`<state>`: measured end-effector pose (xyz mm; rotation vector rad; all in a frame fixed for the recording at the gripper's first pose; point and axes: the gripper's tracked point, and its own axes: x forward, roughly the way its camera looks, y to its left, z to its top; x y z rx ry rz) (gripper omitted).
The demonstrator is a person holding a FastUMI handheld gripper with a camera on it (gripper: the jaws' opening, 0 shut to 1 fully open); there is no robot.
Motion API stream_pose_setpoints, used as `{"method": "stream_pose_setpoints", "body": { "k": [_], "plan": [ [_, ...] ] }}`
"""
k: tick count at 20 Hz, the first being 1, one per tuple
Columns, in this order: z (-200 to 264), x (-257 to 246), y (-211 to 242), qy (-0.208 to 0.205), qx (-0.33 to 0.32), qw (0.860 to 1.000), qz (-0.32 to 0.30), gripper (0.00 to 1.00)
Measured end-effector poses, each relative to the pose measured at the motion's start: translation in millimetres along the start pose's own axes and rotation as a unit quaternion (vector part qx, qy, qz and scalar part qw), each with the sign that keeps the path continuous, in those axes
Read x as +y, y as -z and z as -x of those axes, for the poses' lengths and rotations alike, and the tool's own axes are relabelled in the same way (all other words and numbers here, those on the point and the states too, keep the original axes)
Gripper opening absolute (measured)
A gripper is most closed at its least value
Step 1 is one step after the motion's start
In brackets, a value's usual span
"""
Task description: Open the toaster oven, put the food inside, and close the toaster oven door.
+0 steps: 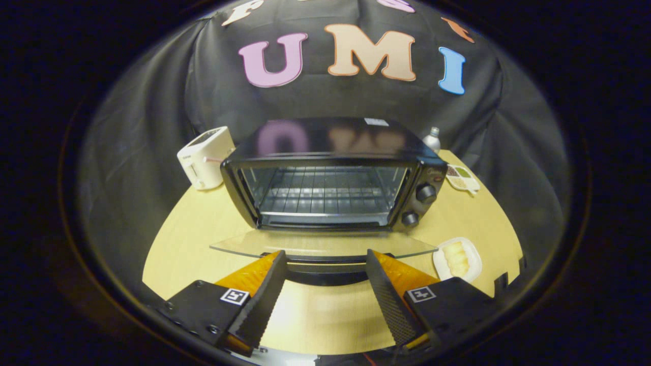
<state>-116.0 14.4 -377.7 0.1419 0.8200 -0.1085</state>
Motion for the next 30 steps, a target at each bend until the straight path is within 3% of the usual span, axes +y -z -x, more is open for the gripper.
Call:
{"method": "stream_pose_setpoints", "body": {
  "k": [10, 18, 22, 26, 30],
  "plan": [
    [-30.9, 8.9, 99.7, -0.006, 0.122, 0.991, 0.05, 0.93],
    [-33.9, 8.2, 113.5, -0.006, 0.137, 0.99, 0.027, 0.92],
    [-27.8, 8.6, 103.5, -0.014, 0.124, 0.992, 0.019, 0.92],
    [-16.8, 5.4, 64.3, -0.018, 0.084, 0.996, -0.009, 0.92],
    [-10.1, -23.4, 17.3, 0.01, 0.043, 0.999, -0.03, 0.92]
  ]
}}
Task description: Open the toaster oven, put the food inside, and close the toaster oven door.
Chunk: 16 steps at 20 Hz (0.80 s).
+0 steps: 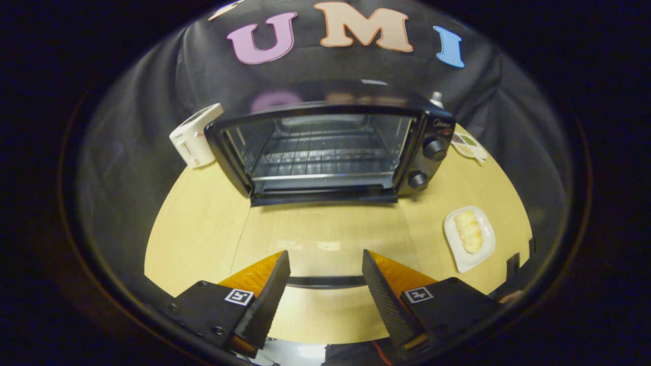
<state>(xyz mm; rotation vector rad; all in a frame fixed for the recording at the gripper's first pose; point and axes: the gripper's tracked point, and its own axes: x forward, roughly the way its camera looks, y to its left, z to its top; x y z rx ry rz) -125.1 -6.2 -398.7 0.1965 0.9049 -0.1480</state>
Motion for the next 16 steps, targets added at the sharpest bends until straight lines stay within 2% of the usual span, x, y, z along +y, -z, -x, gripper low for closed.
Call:
{"method": "stream_pose_setpoints", "body": {
  "k": [5, 10, 16],
  "plan": [
    [-2.1, -72.7, -33.0, 0.073, -0.021, 0.997, -0.034, 0.92],
    [-11.2, -155.3, -28.6, 0.153, 0.002, 0.987, -0.053, 0.92],
    [-29.5, -217.3, -8.9, 0.188, 0.034, 0.978, -0.079, 0.92]
  ]
}}
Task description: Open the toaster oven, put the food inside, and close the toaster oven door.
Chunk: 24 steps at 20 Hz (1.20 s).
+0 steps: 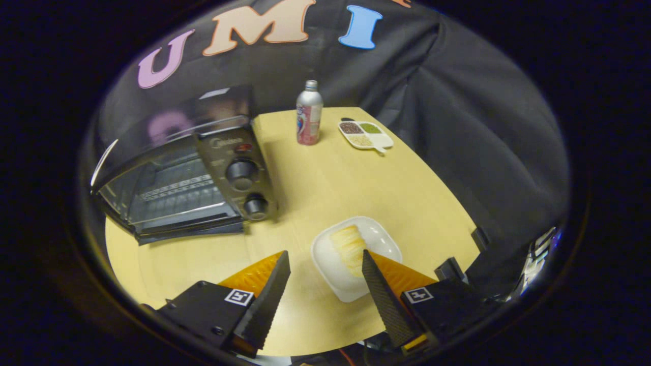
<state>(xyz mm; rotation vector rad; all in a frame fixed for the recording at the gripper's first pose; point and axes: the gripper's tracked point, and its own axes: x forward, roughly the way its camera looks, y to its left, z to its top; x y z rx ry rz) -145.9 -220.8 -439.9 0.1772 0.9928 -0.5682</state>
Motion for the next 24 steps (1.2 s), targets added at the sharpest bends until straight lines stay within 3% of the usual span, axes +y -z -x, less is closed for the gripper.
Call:
{"method": "stream_pose_setpoints", "body": {
  "k": [4, 13, 19, 23, 24],
  "plan": [
    [-33.0, -15.7, 11.2, -0.006, 0.012, 1.0, 0.021, 0.97],
    [-97.4, -29.0, 41.1, -0.025, 0.069, 0.996, 0.053, 0.97],
    [-104.9, -17.8, 42.6, -0.066, 0.096, 0.993, -0.002, 0.73],
    [-106.6, -22.1, 43.7, -0.045, 0.109, 0.993, -0.021, 0.56],
    [-101.8, -21.6, 43.2, -0.044, 0.11, 0.993, -0.027, 0.56]
  ]
}}
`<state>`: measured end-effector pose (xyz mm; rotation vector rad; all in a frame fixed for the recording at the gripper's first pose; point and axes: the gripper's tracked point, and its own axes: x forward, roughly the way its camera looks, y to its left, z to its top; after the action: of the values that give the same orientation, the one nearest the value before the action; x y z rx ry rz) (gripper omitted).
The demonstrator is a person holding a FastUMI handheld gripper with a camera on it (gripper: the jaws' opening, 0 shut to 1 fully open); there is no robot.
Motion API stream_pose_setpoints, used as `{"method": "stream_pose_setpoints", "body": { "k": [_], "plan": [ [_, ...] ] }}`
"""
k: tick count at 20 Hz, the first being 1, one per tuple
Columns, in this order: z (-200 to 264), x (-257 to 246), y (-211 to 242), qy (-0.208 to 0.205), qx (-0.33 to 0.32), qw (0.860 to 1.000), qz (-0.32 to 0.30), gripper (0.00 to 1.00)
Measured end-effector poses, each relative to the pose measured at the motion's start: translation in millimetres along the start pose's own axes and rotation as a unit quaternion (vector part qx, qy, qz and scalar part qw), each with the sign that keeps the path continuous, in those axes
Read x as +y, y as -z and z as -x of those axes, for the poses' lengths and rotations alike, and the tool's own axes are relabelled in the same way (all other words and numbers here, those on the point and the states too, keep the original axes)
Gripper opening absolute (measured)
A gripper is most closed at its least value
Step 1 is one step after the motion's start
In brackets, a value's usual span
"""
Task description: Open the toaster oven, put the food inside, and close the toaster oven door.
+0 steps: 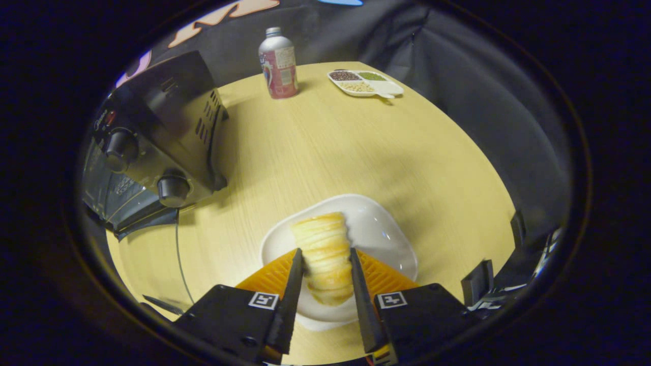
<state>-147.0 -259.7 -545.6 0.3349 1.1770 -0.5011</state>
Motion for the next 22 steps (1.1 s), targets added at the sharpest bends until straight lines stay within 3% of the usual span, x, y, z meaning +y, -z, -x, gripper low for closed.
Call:
{"method": "stream_pose_setpoints", "body": {
  "k": [4, 8, 15, 17, 22],
  "plan": [
    [19.6, 10.5, -6.0, -0.002, -0.033, 0.998, -0.045, 0.49],
    [48.8, 37.9, -21.9, -0.042, -0.081, 0.988, -0.125, 0.44],
    [87.0, 104.9, -27.5, -0.144, -0.109, 0.944, -0.277, 0.44],
    [94.9, 125.4, -23.9, -0.168, -0.106, 0.935, -0.294, 0.44],
    [108.6, 179.2, -10.6, -0.205, -0.099, 0.929, -0.292, 0.44]
  ]
}}
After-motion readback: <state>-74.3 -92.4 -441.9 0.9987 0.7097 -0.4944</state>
